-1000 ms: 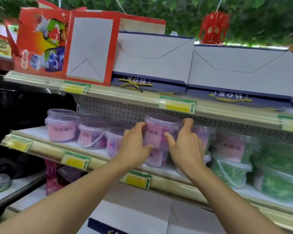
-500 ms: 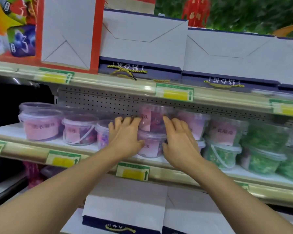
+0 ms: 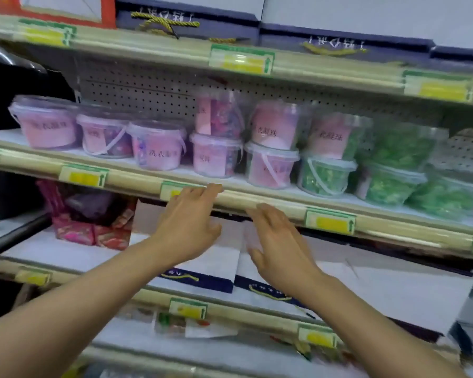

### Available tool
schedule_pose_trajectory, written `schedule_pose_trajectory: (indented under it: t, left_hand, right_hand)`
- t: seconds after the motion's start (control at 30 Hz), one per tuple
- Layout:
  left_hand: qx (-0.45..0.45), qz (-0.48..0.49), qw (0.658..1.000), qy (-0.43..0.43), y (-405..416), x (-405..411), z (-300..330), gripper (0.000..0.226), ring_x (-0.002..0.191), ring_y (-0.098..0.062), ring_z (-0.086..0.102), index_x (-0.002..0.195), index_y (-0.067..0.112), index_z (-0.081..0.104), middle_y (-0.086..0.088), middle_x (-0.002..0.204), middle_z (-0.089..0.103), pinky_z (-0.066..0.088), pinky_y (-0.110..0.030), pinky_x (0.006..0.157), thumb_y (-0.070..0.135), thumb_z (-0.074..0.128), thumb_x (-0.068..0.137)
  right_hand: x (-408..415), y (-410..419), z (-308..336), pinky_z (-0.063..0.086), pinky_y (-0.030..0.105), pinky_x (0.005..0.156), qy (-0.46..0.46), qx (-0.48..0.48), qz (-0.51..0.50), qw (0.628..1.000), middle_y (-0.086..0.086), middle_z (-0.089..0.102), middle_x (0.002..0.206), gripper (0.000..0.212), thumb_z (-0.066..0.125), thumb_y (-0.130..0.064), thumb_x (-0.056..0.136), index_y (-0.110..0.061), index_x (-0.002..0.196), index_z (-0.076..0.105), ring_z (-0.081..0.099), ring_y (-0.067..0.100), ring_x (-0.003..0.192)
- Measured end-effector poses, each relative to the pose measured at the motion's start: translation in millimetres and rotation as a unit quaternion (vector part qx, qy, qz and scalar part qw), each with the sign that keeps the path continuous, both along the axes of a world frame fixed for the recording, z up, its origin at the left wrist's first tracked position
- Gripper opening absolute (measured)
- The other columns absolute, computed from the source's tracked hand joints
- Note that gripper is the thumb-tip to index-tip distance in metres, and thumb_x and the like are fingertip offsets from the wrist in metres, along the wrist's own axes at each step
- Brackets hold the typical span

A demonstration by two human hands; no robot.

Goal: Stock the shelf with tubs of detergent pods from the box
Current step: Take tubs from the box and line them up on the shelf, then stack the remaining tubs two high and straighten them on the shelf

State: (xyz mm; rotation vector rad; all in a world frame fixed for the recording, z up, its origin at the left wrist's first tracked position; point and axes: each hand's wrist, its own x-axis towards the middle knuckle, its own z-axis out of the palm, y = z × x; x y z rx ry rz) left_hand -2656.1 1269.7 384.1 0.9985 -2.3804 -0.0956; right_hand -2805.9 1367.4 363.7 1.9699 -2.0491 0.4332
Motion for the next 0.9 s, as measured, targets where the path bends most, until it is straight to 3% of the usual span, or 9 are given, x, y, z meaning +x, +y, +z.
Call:
schedule_pose_trajectory:
  t: [0.2, 0.4, 0.5, 0.63, 0.77, 0.9]
  left_hand:
    - [0.126, 0.040, 0.988, -0.078, 70.5, -30.7, -82.4, 0.057, 0.119, -0.023, 0.051, 0.138, 0.027, 0.037, 0.002, 0.132, 0.054, 0.047, -0.040, 0.091, 0.033, 0.061, 0.087]
    - [0.242, 0.056, 0.959, -0.138, 141.1, -54.3, -178.3, 0.049, 0.116, -0.024, 0.052, 0.134, 0.026, 0.041, -0.001, 0.131, 0.054, 0.047, -0.039, 0.091, 0.033, 0.057, 0.089]
    - [0.287, 0.052, 0.943, -0.159, 170.4, -60.7, -226.0, 0.046, 0.114, -0.022, 0.053, 0.132, 0.025, 0.042, 0.000, 0.128, 0.055, 0.047, -0.036, 0.088, 0.033, 0.057, 0.089]
    - [0.350, 0.061, 0.917, -0.183, 195.9, -62.8, -284.2, 0.046, 0.121, -0.017, 0.050, 0.132, 0.027, 0.043, 0.003, 0.130, 0.054, 0.046, -0.033, 0.093, 0.032, 0.057, 0.089]
    - [0.422, 0.046, 0.882, -0.207, 209.8, -57.7, -338.7, 0.043, 0.113, -0.024, 0.056, 0.126, 0.021, 0.048, -0.004, 0.122, 0.061, 0.047, -0.037, 0.092, 0.033, 0.055, 0.084]
    - [0.482, 0.045, 0.848, -0.216, 222.7, -45.9, -397.7, 0.066, 0.111, -0.027, 0.059, 0.130, 0.014, 0.047, -0.009, 0.120, 0.062, 0.046, -0.031, 0.089, 0.044, 0.045, 0.071]
  right_hand:
    - [-40.7, 57.1, -76.1, 0.022, 0.032, 0.112, -0.015, 0.126, 0.039, 0.991, 0.009, 0.023, 0.153, 0.061, 0.054, -0.025, 0.092, -0.013, 0.145, 0.027, 0.022, 0.024, 0.140]
    - [-76.2, 112.2, -163.4, 0.036, 0.035, 0.104, -0.057, 0.197, 0.070, 0.976, 0.009, 0.042, 0.140, 0.055, 0.057, -0.025, 0.088, -0.014, 0.139, 0.037, 0.038, 0.028, 0.129]
    - [-87.6, 138.3, -205.2, 0.038, 0.037, 0.101, -0.086, 0.256, 0.044, 0.962, 0.009, 0.037, 0.143, 0.053, 0.055, -0.024, 0.090, -0.014, 0.138, 0.037, 0.038, 0.028, 0.129]
    - [-101.8, 166.3, -265.4, 0.043, 0.036, 0.093, -0.127, 0.327, 0.005, 0.937, 0.008, 0.047, 0.130, 0.043, 0.053, -0.024, 0.088, -0.013, 0.129, 0.044, 0.046, 0.028, 0.118]
    - [-114.9, 195.7, -330.1, 0.042, 0.034, 0.094, -0.149, 0.402, -0.045, 0.902, 0.007, 0.044, 0.134, 0.049, 0.054, -0.017, 0.087, -0.012, 0.133, 0.040, 0.043, 0.026, 0.123]
    - [-119.1, 223.1, -398.2, 0.042, 0.031, 0.086, -0.197, 0.418, -0.098, 0.882, 0.008, 0.054, 0.121, 0.036, 0.051, -0.021, 0.086, -0.013, 0.121, 0.051, 0.051, 0.028, 0.114]
